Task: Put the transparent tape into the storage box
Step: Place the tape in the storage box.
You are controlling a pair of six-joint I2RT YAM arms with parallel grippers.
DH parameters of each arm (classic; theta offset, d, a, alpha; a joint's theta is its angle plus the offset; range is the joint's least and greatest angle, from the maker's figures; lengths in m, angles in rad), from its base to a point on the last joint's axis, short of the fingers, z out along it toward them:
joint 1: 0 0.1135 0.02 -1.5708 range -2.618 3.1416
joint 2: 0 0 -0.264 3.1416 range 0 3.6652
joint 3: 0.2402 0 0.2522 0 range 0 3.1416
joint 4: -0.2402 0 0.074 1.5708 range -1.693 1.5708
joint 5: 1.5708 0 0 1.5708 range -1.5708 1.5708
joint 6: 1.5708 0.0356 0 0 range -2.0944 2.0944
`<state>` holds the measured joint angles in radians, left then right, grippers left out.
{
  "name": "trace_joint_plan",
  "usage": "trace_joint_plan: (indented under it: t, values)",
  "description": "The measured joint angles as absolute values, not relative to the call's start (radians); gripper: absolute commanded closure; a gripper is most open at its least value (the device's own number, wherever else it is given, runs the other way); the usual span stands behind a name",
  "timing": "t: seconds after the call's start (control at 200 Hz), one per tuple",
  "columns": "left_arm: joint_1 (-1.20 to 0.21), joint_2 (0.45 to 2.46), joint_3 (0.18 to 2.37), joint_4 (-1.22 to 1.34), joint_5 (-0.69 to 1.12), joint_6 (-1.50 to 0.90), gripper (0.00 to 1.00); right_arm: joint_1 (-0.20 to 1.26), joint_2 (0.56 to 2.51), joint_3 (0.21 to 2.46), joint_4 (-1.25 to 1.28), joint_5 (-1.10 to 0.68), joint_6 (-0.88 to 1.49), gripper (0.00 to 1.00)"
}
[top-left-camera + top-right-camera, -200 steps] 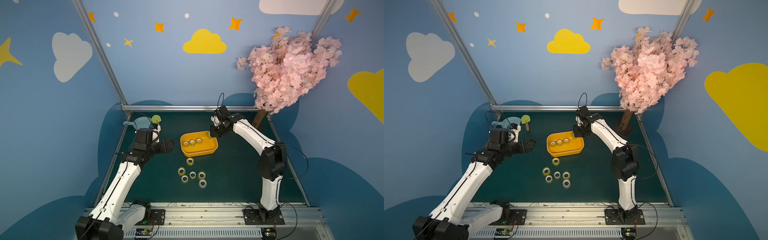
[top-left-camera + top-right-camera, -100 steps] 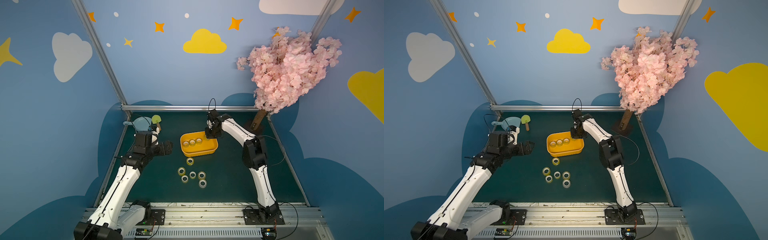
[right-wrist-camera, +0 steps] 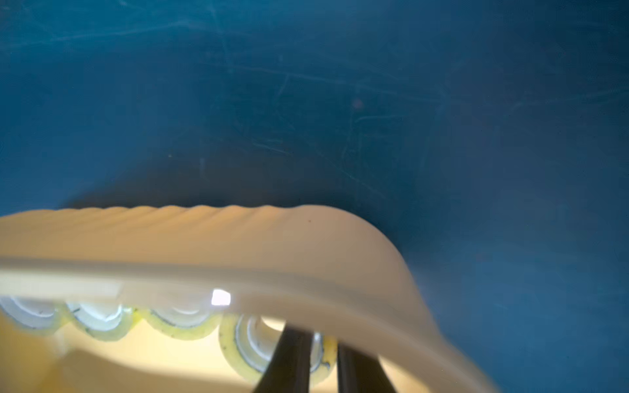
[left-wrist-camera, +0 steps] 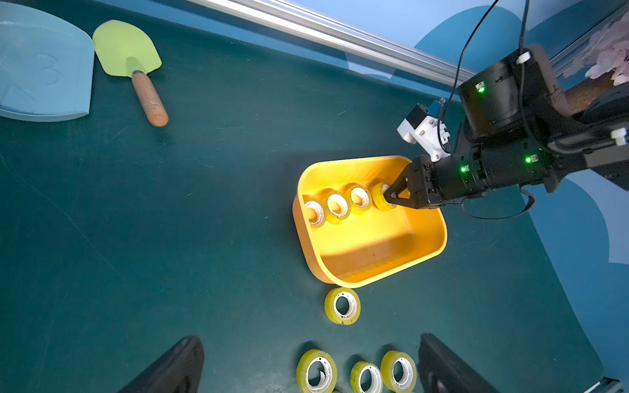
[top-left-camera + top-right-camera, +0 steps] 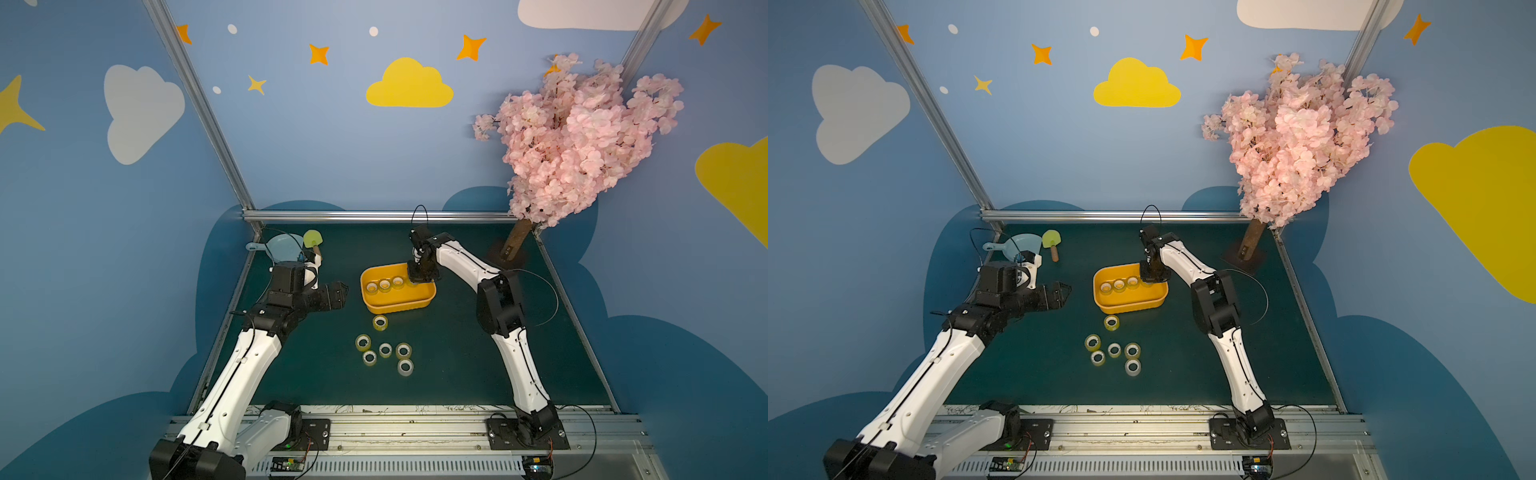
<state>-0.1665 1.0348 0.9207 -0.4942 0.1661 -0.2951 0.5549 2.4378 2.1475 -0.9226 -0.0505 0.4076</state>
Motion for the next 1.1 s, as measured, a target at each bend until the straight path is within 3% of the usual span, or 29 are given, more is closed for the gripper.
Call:
trace_joint_plan:
  t: [0.395,0.631,1.096]
  values:
    - [-0.167,1.046,0.921,-0.492,0.183,-0.295,0.0,0.559,2.424,2.167,-0.925,-0.068,0.421,0.56]
    - [-0.167,1.046,0.921,-0.492,0.183,-0.295,0.0,0.57,2.275,2.138,-0.931,-0.068,0.409,0.54]
    - [-0.167,1.044,0.92,-0.492,0.175,-0.295,0.0,0.625,1.874,1.711,-0.817,-0.126,0.379,0.54]
